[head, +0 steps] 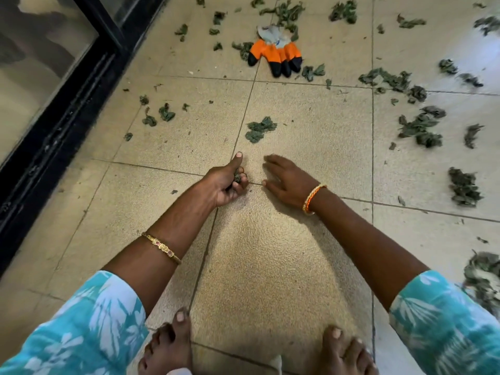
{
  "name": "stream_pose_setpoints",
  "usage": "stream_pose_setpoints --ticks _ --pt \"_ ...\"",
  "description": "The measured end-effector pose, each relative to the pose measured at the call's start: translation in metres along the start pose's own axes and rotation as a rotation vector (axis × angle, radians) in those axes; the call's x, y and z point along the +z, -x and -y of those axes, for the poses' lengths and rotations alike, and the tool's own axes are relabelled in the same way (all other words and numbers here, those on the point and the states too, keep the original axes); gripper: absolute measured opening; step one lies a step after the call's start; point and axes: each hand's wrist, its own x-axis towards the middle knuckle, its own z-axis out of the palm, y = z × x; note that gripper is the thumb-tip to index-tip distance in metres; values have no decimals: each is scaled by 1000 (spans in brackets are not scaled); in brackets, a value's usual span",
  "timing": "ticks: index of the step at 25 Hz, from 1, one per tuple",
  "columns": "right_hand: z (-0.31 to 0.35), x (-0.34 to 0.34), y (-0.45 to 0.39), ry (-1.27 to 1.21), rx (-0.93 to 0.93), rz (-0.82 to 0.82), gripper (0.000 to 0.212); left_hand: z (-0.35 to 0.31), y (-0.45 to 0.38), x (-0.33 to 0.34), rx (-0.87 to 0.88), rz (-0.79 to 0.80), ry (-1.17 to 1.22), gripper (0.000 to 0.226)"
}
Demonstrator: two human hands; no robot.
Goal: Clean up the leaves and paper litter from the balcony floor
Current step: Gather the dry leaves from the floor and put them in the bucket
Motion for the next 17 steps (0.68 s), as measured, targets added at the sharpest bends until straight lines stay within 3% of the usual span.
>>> stream_pose_setpoints --ticks 4,12,14,17 --pt "0 17 35 75 -79 -170 35 3 5 4 12 -18 -122 41" --pt "34 36 62 179 -69 -302 29 5 6 20 13 -2 -289 39" --pt "37 34 61 183 -32 -295 33 5 2 16 2 20 -246 40" --pt "43 30 55 239 21 -234 11 5 -4 9 -11 75 -177 40"
